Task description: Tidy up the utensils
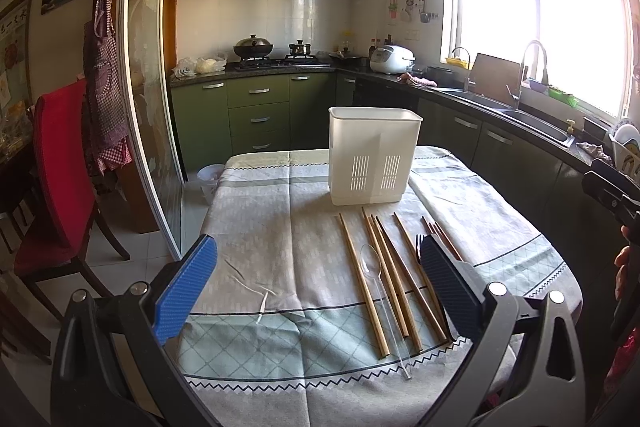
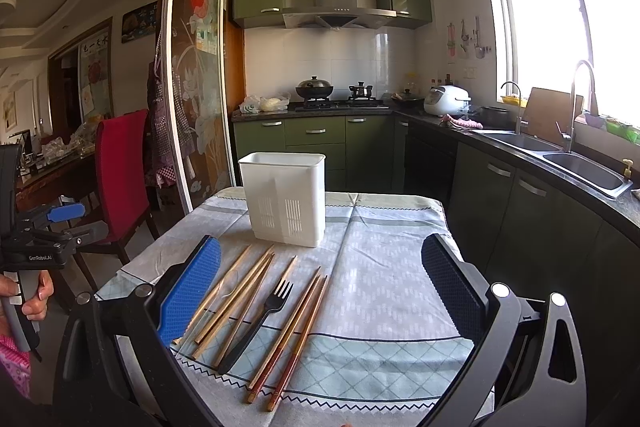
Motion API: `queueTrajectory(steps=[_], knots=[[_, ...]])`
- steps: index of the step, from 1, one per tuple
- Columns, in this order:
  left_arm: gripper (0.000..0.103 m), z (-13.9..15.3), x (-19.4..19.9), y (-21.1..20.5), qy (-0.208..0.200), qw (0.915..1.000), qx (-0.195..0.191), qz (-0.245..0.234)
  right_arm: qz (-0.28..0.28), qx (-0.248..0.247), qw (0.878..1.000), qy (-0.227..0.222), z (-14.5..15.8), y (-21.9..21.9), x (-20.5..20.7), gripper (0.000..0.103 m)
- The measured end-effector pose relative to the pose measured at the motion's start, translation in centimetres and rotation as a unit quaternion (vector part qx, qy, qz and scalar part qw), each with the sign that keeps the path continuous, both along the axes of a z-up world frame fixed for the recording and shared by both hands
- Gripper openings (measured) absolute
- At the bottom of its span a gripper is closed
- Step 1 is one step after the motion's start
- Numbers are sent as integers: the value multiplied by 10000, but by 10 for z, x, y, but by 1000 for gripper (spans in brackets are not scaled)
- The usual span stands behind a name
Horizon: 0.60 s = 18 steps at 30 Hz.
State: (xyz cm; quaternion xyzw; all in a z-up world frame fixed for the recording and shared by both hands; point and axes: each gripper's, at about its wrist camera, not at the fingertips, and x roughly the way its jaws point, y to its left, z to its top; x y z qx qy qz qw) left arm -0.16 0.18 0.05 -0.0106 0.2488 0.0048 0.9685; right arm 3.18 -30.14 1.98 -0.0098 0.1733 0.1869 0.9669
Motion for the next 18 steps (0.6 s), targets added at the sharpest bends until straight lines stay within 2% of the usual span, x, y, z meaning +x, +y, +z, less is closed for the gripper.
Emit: queueTrajectory(steps=[18], knots=[[97, 2, -1, 2, -30, 10000, -1, 13, 3, -1, 10000, -3, -1, 0, -1, 99]])
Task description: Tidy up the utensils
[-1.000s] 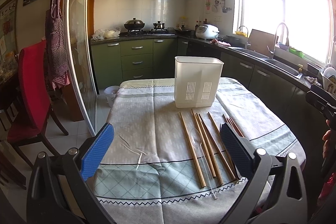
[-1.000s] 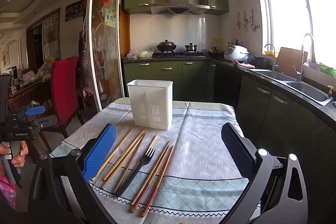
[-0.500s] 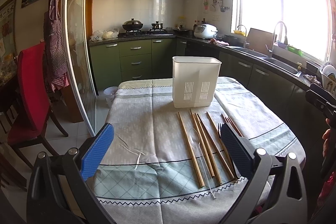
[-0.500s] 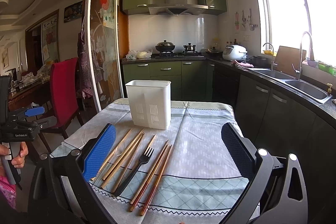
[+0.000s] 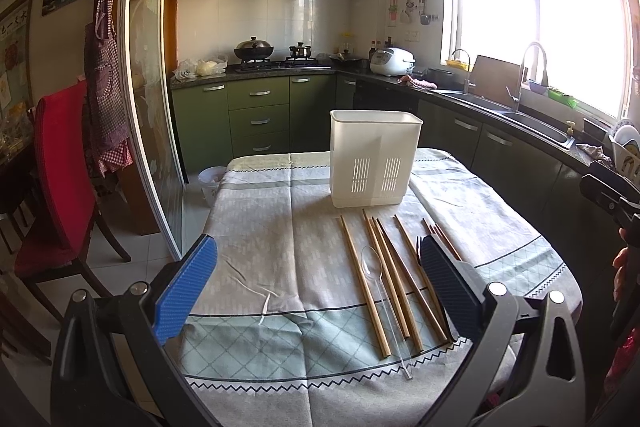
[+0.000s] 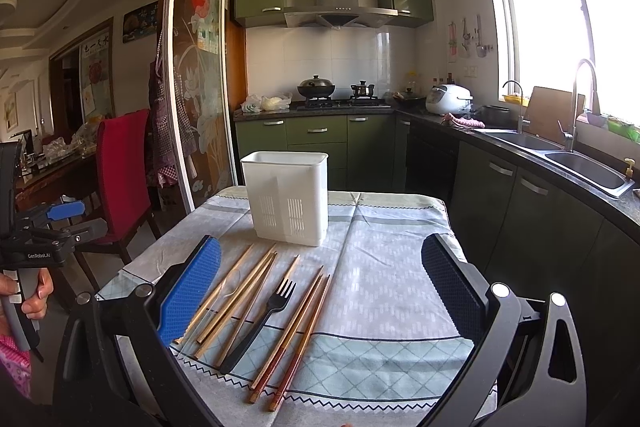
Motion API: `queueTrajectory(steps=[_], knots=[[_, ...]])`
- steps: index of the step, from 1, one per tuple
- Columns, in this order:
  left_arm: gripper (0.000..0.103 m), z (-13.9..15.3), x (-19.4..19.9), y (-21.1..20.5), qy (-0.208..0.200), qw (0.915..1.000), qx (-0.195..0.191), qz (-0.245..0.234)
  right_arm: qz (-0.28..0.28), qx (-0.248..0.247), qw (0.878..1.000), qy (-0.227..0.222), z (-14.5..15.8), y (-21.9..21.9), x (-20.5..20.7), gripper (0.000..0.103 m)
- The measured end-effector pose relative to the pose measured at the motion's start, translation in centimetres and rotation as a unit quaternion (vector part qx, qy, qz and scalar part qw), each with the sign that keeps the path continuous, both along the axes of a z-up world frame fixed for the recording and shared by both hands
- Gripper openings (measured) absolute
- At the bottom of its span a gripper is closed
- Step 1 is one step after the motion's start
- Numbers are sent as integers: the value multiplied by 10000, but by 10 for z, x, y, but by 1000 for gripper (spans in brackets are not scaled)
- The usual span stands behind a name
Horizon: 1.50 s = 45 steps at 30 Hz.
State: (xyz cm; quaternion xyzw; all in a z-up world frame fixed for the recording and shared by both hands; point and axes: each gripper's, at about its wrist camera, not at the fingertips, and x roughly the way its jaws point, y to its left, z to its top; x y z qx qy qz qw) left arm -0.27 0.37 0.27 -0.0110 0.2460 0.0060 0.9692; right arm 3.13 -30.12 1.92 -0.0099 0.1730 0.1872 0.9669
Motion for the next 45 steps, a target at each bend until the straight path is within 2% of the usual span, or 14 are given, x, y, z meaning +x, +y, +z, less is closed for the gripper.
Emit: queueTrajectory(steps=[22, 29, 32, 34, 39, 42, 45], knots=[[97, 1, -1, -1, -3, 10000, 34, -14, -2, -2, 10000, 15, 0, 0, 0, 99], [97, -2, 8, -3, 134, 9999, 100, -10, 53, -167, 9997, 164, -1, 7, 8, 99], [97, -7, 29, -8, 550, 9983, 184, -88, 46, -396, 9982, 446, -2, 11, 26, 99], [97, -16, 51, -10, 1052, 9942, 83, -192, 83, -567, 9947, 852, -7, 15, 45, 99], [97, -52, 106, -26, 2404, 9693, -127, -506, 203, -798, 9766, 1986, -24, 16, 92, 99], [97, -71, 127, -34, 2903, 9540, -293, -690, 282, -786, 9654, 2469, -36, 12, 111, 99], [97, -83, 146, -35, 3294, 9398, -650, -636, 365, -643, 9537, 2917, -45, 8, 127, 99]])
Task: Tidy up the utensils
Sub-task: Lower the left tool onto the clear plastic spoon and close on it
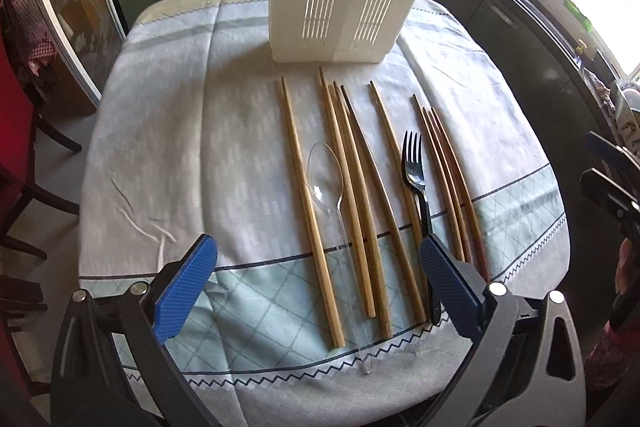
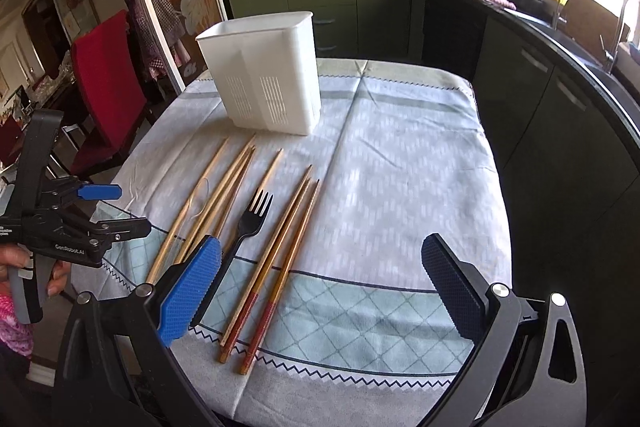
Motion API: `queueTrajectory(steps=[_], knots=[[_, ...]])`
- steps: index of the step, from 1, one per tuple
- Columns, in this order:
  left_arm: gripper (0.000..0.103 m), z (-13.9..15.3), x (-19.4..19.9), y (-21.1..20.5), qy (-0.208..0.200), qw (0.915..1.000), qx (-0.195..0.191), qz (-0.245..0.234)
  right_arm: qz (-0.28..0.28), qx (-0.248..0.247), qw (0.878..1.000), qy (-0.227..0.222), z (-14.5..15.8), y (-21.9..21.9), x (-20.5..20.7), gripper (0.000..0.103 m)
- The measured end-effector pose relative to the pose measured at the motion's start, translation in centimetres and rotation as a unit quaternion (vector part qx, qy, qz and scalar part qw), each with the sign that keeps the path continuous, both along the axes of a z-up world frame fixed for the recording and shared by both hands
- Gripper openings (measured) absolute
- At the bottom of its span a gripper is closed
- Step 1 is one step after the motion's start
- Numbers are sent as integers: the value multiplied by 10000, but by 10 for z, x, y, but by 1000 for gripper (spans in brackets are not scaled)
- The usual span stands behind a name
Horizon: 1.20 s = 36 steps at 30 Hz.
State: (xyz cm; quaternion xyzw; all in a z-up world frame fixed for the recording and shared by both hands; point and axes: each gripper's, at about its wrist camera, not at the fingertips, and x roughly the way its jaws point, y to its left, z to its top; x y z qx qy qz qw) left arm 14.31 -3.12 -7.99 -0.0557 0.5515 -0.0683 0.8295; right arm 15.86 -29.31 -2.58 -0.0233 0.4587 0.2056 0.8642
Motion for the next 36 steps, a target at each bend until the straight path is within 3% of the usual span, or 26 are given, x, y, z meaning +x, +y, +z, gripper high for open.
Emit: queueTrajectory(steps=[3, 6, 8, 12, 14, 16, 25, 32, 36], knots=[[97, -6, 16, 3, 305, 9988, -246, 277, 36, 184, 9986, 490, -6, -1, 12, 99], [95, -9, 26, -3, 475, 9984, -180, 240, -17, 222, 9969, 749, -8, -3, 19, 99], [81, -12, 30, -8, 593, 9981, -58, 173, -3, 183, 9969, 770, -8, -4, 20, 99], [64, -23, 39, -15, 935, 9955, 20, 128, 65, 146, 9966, 807, -9, -1, 18, 99], [45, -29, 43, -19, 1058, 9943, 31, 118, 116, 137, 9964, 834, -11, 0, 17, 99], [33, -32, 45, -22, 1153, 9933, 33, 111, 154, 130, 9961, 863, -13, 1, 16, 99], [17, -42, 51, -33, 1319, 9909, 284, 19, 229, 7, 9964, 822, -12, 4, 13, 99], [10, -46, 60, -41, 1290, 9908, 402, 47, 288, -14, 9959, 855, -12, 7, 12, 99], [9, -47, 58, -31, 1364, 9902, 275, 62, 327, -30, 9957, 867, -12, 9, 11, 99]])
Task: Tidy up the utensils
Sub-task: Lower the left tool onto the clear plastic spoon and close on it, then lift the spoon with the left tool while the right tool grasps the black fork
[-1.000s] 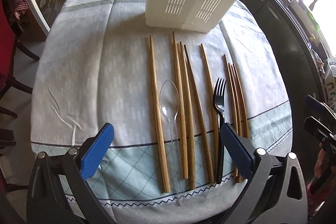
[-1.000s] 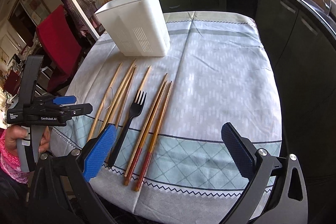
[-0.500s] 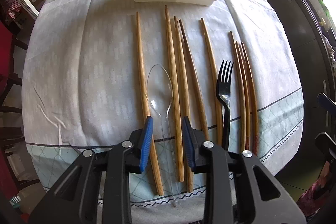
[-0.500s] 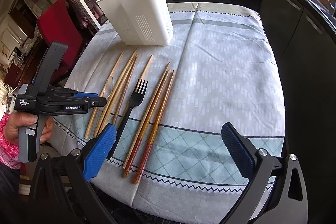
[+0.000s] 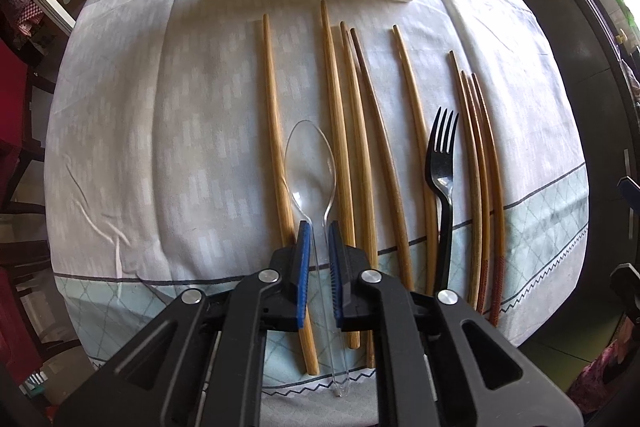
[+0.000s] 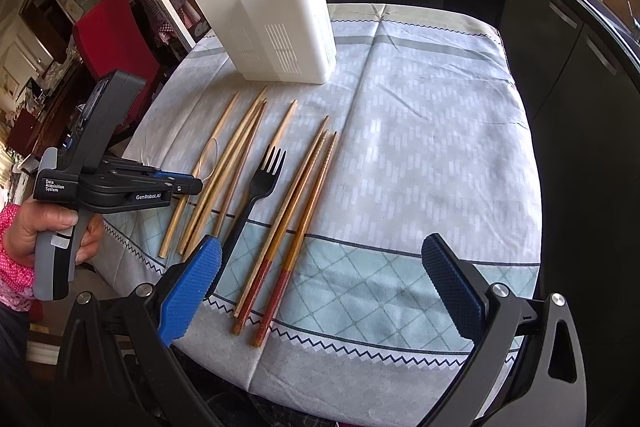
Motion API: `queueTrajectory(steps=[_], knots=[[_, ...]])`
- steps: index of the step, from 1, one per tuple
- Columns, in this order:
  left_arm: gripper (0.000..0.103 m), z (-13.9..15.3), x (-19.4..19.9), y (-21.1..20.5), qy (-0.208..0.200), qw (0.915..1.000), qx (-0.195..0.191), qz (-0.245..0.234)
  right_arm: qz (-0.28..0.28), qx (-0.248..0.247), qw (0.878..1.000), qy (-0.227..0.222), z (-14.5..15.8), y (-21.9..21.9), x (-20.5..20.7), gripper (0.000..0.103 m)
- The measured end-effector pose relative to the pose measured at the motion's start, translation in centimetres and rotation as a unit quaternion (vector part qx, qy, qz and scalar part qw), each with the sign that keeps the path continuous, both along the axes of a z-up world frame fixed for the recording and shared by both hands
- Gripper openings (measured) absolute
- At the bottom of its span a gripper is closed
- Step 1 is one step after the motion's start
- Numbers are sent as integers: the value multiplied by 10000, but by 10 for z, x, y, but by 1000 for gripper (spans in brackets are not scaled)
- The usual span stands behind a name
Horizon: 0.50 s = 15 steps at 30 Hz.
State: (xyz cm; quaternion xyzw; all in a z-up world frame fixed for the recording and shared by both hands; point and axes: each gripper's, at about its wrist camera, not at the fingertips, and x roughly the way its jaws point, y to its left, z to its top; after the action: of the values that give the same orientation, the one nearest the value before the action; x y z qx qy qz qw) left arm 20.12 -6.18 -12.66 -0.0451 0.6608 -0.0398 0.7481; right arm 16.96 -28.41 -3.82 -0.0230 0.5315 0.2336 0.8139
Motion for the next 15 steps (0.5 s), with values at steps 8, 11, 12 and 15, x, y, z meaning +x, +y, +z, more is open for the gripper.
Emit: queueTrajectory(steps=[8, 11, 12, 15], knots=[[10, -6, -7, 2, 54, 9999, 50, -136, 81, -128, 9999, 40, -4, 10, -1, 99], [10, -6, -10, -1, -4, 9998, 137, -166, 118, -249, 9996, 34, -3, 15, -1, 99], [10, -4, -11, -5, -32, 9997, 177, -188, 140, -301, 9994, 37, -2, 18, 0, 99], [9, -4, -13, -9, -89, 9996, 208, -178, 224, -382, 9988, 207, -4, 27, 4, 99]])
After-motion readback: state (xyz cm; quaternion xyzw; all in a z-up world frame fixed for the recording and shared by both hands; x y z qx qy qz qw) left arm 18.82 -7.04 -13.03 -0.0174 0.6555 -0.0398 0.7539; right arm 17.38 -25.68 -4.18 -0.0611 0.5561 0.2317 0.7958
